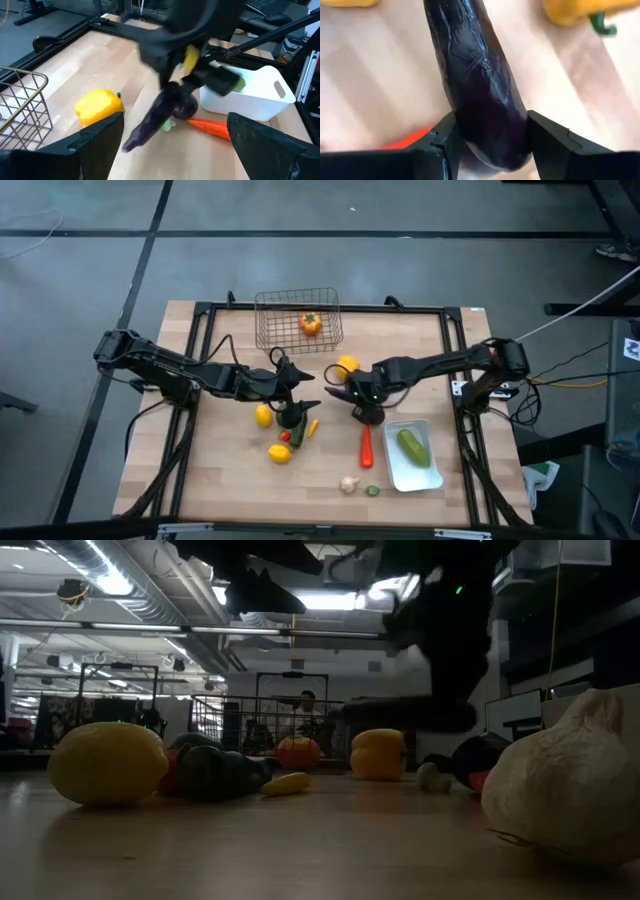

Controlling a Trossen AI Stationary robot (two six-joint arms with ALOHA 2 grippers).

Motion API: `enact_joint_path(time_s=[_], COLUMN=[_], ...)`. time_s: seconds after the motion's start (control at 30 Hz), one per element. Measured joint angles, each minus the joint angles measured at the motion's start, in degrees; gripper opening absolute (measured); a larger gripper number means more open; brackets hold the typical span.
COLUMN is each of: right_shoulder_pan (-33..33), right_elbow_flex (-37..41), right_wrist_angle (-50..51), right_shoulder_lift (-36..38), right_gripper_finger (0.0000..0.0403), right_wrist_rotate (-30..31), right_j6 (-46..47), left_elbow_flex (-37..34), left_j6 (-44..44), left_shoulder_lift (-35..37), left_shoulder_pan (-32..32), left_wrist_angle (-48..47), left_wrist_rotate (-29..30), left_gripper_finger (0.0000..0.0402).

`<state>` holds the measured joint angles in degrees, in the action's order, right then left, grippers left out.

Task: Sort produce into baskets
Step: Put the eggplant into the white bin

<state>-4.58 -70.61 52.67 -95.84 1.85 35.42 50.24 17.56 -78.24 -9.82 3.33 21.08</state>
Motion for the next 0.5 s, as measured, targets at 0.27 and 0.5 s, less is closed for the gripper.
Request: enact_joint_path(time_s=[0.27, 0.5], right_shoulder_pan=[-8.1, -15.9], right_elbow_flex=[0.0, 0.0], right_wrist_angle=[3.1, 5.0], right_shoulder_lift=[6.0, 8.0], right_gripper_finger=[0.018, 0.018], right_wrist_rotate=[0.0, 0.0], right_j6=[13.4, 26.1], left_elbow_flex=[0.0, 0.0], left_j6=[0.0, -0.2], left_shoulder_lift=[0.0, 0.0], left_shoulder_pan=[0.0, 0.0], left_wrist_angle=[0.0, 0.1], left_wrist_rotate=[0.0, 0.0], left_gripper_finger=[0.0351, 0.0351])
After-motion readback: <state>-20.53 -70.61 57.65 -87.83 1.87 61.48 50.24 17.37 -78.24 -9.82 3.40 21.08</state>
